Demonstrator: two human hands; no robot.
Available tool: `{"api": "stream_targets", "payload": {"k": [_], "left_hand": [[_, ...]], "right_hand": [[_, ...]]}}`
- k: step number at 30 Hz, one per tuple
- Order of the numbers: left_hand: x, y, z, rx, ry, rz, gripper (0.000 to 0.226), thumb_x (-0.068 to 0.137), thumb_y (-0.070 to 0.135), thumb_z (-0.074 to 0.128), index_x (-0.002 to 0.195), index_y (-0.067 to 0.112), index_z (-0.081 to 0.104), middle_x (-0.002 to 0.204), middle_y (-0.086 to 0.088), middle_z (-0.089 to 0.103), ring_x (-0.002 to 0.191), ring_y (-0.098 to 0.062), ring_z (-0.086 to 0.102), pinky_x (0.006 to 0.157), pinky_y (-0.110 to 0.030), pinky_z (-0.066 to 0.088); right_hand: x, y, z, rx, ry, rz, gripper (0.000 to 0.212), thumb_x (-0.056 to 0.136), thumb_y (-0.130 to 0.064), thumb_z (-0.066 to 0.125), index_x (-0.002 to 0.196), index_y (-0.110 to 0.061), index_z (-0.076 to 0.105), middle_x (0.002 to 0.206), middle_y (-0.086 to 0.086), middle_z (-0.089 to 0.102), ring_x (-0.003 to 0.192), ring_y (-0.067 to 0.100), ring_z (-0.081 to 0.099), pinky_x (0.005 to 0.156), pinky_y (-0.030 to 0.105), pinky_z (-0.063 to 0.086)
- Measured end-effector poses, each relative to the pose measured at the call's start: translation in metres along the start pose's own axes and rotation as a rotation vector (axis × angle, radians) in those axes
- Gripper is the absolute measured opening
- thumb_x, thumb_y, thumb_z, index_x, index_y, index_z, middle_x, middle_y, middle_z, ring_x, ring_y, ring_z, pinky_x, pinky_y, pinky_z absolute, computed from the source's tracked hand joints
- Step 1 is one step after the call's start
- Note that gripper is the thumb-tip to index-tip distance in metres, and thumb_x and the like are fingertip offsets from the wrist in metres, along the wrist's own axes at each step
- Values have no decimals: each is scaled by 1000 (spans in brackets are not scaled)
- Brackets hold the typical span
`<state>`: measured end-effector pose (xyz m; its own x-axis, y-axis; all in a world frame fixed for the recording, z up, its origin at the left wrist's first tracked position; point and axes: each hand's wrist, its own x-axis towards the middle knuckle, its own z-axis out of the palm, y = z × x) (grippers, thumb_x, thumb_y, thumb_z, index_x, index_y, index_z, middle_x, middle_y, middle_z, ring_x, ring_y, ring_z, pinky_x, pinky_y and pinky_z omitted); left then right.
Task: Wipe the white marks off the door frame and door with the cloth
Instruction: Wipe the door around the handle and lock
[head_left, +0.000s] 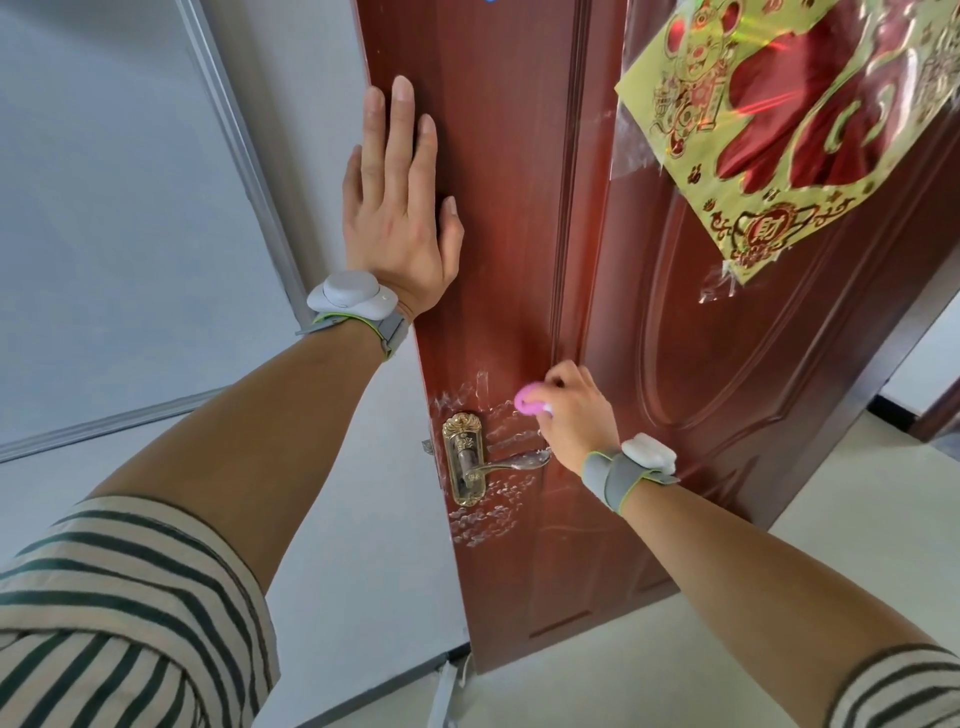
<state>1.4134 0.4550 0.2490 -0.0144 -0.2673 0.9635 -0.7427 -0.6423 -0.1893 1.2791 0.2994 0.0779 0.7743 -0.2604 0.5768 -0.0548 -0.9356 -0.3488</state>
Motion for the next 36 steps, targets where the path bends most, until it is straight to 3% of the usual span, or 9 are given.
{"api": "stream_targets", "payload": {"k": [3,10,13,16,24,26,29,30,36], "left_hand": [[-1,0,2,-8,9,5,52,94,16,50,140,-7,45,147,-33,40,138,-51,34,101,-52,44],[-1,-1,2,-23,13,11,52,94,16,50,140,-7,43,147,-33,39,138,-52,33,102,-53,43],[0,-3,2,-26,10,16,53,94,16,50,140,-7,43,147,-34,39,138,-52,33,101,-53,44],[-1,-2,2,-30,10,12,52,94,16,49,141,-6,42,147,-33,39,139,-51,33,102,-52,43],[0,-1,2,-27,2,9,53,93,15,51,140,-8,44,147,-34,39,138,-52,33,102,-53,43],[-1,-3,2,-27,3,12,53,93,15,52,139,-9,45,146,-35,39,138,-52,33,102,-52,43],[-1,-4,2,-25,4,19,53,93,15,51,141,-7,42,147,-34,39,138,-51,33,102,-52,43],[-1,-4,2,-27,2,17,53,93,16,51,141,-6,41,147,-34,39,138,-51,33,102,-52,43],[1,-5,2,-27,12,19,54,92,15,52,140,-9,44,145,-35,40,137,-52,35,99,-53,45]], "right_hand": [[-9,15,-6,-40,-19,185,26,75,-3,68,87,-25,75,91,4,51,88,28,52,60,34,50],[19,-27,-14,225,273,221,23,77,-9,66,98,-17,72,96,1,53,80,19,56,71,26,46],[13,-51,4,218,154,106,25,76,-6,65,97,-15,73,96,3,54,82,21,55,69,26,45],[-2,-56,13,168,11,4,24,77,-8,63,99,-13,72,94,5,54,82,24,55,67,34,51],[16,-52,-3,245,236,148,23,82,-10,62,105,-11,69,101,5,53,86,23,56,74,24,42],[11,-71,11,227,118,58,25,79,-8,62,101,-13,70,101,6,54,88,24,54,73,31,48],[-3,-97,27,203,-196,-119,26,80,-8,61,103,-15,71,100,5,53,94,24,50,72,41,50],[-8,-99,27,206,-216,-144,26,79,-9,61,102,-15,71,99,4,53,94,24,50,72,41,51],[6,-73,12,221,193,8,23,71,-3,68,93,-9,70,92,5,59,83,24,56,65,31,50]]}}
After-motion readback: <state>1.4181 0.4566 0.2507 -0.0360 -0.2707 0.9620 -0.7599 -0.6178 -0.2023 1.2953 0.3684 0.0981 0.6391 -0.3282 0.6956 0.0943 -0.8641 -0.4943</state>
